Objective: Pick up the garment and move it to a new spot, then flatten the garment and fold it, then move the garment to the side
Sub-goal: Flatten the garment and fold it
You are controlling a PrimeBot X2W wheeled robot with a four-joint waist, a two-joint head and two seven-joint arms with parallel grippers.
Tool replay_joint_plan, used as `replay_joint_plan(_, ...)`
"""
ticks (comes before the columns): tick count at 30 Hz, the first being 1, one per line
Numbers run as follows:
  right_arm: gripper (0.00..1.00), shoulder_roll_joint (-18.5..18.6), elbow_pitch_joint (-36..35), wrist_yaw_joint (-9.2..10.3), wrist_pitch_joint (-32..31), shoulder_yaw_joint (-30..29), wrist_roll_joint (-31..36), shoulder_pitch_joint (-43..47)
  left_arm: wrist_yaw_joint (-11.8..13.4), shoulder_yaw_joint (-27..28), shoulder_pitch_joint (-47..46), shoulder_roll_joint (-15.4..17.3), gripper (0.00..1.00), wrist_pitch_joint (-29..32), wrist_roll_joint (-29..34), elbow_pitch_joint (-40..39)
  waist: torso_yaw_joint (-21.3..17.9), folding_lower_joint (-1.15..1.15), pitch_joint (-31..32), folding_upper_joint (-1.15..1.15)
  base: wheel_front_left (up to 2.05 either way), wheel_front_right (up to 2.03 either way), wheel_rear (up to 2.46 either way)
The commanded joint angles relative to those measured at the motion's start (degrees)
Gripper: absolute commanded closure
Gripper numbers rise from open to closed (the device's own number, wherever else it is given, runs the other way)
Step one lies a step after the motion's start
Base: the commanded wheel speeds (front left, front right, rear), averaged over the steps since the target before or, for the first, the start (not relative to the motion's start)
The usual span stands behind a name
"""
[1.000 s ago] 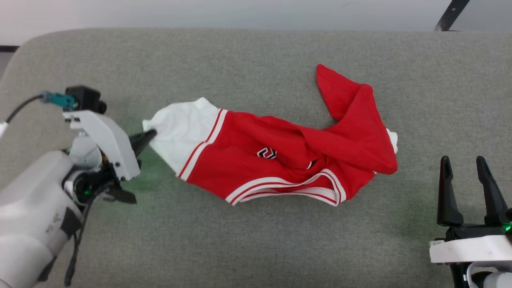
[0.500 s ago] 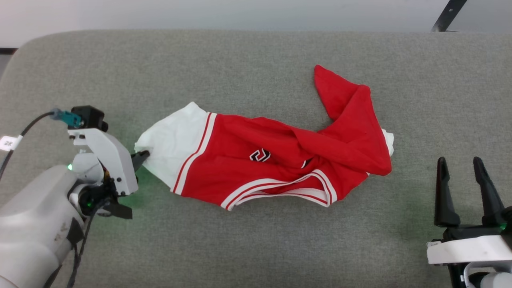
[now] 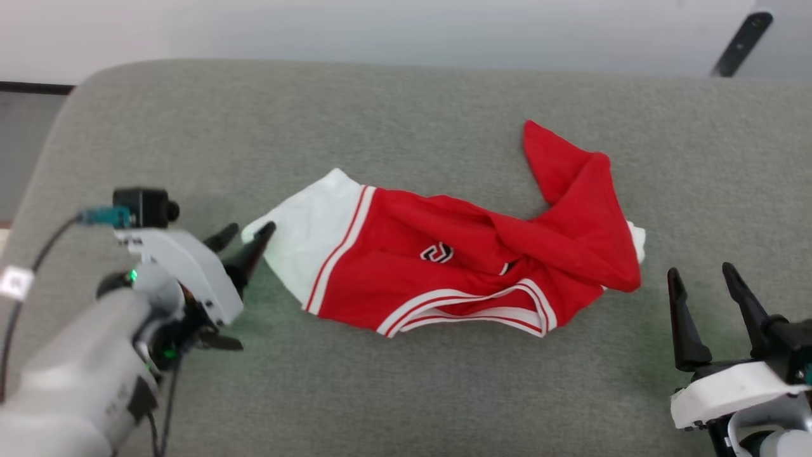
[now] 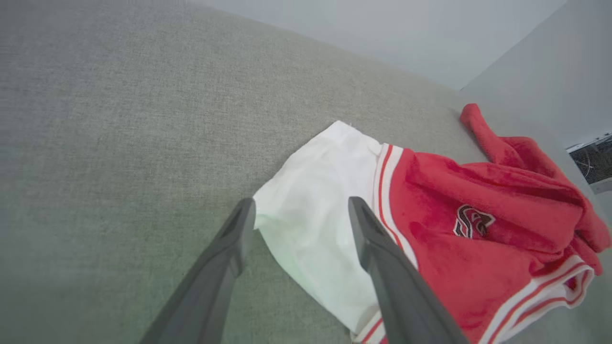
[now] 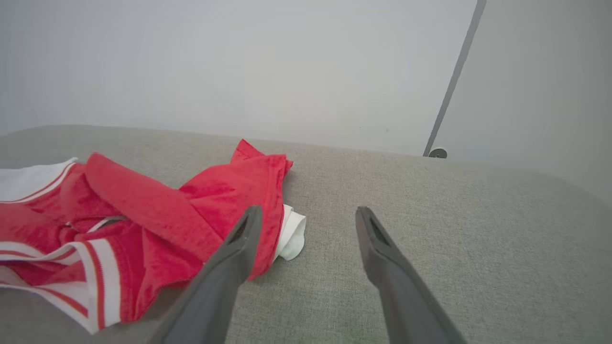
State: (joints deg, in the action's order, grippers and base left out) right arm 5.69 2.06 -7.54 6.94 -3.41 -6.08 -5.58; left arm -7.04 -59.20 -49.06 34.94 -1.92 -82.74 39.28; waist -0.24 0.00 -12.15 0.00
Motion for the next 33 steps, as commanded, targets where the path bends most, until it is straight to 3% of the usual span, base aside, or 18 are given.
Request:
replay_joint_plan(1,0.0,0.84,0.01,0.09,-1.51,0.55,-0.44,-0.36,0.4,0.19,1.87,0.17,0.0,-1.61,0.35,-0.9,1.39,0.0,1.07,0.0,0.0,0.0,0.0)
replay_joint_plan(4,0.0,3.19,0.23,0.09,-6.15,1.94,-1.22,-1.26,1.74,0.33,4.93,0.09,0.0,-6.55,1.58,-4.45,2.87,0.0,1.63,0.0,0.0,0.0,0.0)
replay_joint_plan(9,0.0,8.23,0.47,0.09,-14.05,4.25,-4.28,-3.61,6.06,0.7,9.72,-0.5,0.0,-12.06,4.39,-10.94,5.81,0.0,2.1,0.0,0.0,0.0,0.0)
replay_joint_plan(14,0.0,13.77,1.36,0.09,-23.31,6.02,-8.94,-6.1,10.77,4.0,14.81,-1.39,0.0,-13.27,8.2,-17.94,8.81,0.0,2.38,0.0,0.0,0.0,0.0)
replay_joint_plan(21,0.0,20.59,2.7,0.09,-36.5,6.52,-15.9,-8.76,15.48,10.98,22.59,-3.63,0.0,-13.24,17.73,-26.44,12.18,0.0,2.38,0.0,0.0,0.0,0.0)
replay_joint_plan(28,0.0,24.42,4.57,0.09,-49.66,3.21,-23.12,-11.41,18.08,16.17,29.22,-6.16,0.0,-13.24,27.58,-31.78,14.14,0.0,1.96,0.0,0.0,0.0,0.0)
replay_joint_plan(33,0.0,24.52,7.41,0.09,-56.22,-0.29,-25.74,-12.85,18.07,18.04,32.23,-8.24,0.0,-13.25,33.34,-33.92,15.08,0.0,1.45,0.0,0.0,0.0,0.0)
